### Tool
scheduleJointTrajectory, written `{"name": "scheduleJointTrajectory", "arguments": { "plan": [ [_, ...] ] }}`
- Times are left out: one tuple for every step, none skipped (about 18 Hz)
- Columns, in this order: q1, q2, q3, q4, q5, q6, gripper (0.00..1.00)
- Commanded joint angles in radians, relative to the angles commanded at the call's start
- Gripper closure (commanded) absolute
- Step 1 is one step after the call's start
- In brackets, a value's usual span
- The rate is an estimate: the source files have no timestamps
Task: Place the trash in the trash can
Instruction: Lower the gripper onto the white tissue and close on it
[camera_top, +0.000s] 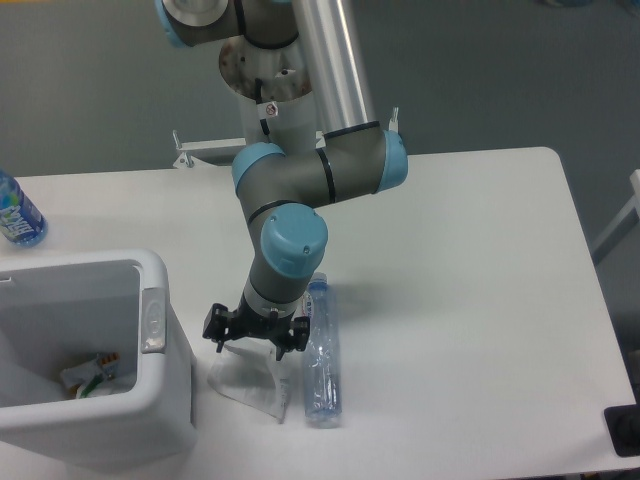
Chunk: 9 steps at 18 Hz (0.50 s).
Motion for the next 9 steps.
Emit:
{"name": "scheduleJointTrajectory", "arguments": {
  "plan": [
    [0.0,0.0,-0.002,0.0,0.0,0.0,0.0],
    [-0.002,0.0,-0.003,0.0,0.0,0.0,0.0],
    [-0.005,0.0,-0.005,0.0,0.0,0.0,0.0],
    [-0.008,-0.002,-0.006,0.0,0.002,0.0,0.0],
    [-0.008,-0.003,-0.008,0.0,0.003,0.0,0.0],
    [-0.008,-0.006,-0.009,0.0,0.017,-0.002,0.0],
    [-0.012,-0.008,-0.008,0.0,0.037,-0.005,0.0],
    [-0.023,-0.011,-0.006,0.002,0.044,-0.011,0.0],
    [-0.025,-0.011,-0.005,0.002,0.044,-0.014,0.0]
  ]
}}
